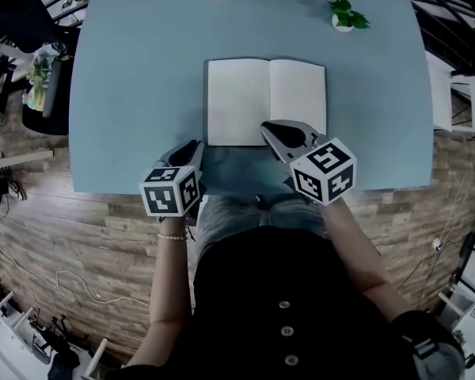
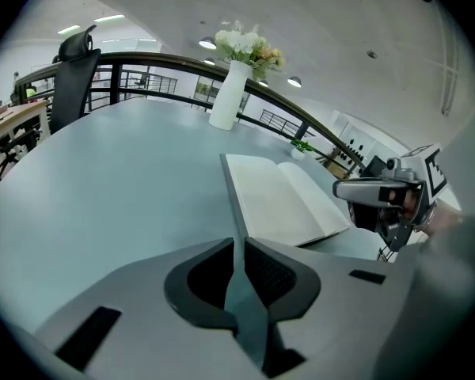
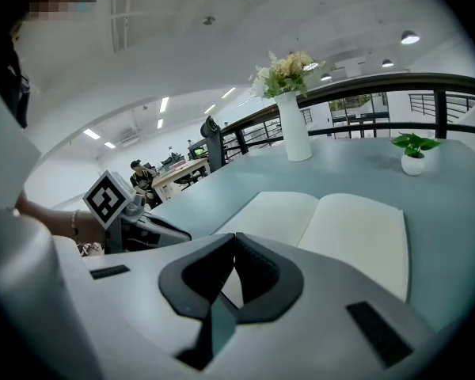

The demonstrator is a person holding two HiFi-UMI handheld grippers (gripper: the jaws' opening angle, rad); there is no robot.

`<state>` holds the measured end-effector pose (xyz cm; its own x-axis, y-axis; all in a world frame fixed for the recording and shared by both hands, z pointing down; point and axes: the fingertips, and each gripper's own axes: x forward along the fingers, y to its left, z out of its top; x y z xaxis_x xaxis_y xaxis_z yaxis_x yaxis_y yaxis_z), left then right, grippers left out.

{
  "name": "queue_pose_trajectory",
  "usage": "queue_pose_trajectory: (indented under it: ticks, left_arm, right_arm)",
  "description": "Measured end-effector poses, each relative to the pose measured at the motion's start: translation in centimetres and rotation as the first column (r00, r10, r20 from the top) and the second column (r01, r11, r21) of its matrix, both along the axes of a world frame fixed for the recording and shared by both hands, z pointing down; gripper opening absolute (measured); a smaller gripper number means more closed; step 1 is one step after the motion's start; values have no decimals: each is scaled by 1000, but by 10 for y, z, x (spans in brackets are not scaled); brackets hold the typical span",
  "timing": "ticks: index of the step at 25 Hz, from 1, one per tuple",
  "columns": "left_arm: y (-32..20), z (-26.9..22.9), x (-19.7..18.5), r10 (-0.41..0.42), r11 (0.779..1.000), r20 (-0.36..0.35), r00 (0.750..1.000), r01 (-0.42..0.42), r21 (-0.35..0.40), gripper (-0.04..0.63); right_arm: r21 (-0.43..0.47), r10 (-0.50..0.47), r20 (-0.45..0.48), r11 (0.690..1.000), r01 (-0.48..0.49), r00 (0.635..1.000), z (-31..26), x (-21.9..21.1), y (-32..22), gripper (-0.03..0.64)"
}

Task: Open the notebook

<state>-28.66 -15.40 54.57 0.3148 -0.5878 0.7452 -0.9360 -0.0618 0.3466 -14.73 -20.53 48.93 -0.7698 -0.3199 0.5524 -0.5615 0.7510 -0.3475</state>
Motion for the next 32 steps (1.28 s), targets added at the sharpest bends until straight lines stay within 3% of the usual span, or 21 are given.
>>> queue_pose_trajectory:
  ticks: [5,12,16,24,32]
  left_arm:
    - [-4,-14,-1,-7,999,-4,1000,7,41,38]
    - [-25,-48,29,20,986,-47,999,-12,166,23]
    - [-39,-67,61,93,968,-71,993,-74,242,20]
    - [-59,-94,119,210,936,-129,969,-161,313,17]
    - [-71,-124,161,332,862,-22,943,-294,413,17]
  right_arm:
    - [13,9,12,1000,-10,1000,-6,9,-5,5]
    - [54,35,38,998,-37,999,-24,29,-20,5]
    - [93,-48,4,994,48,999,-30,30,-16,5]
    - [144,-140,-1,980,139,990,-54,53,-16,5]
    - [163,-139,-18,977,140,990,-77,92,-24,5]
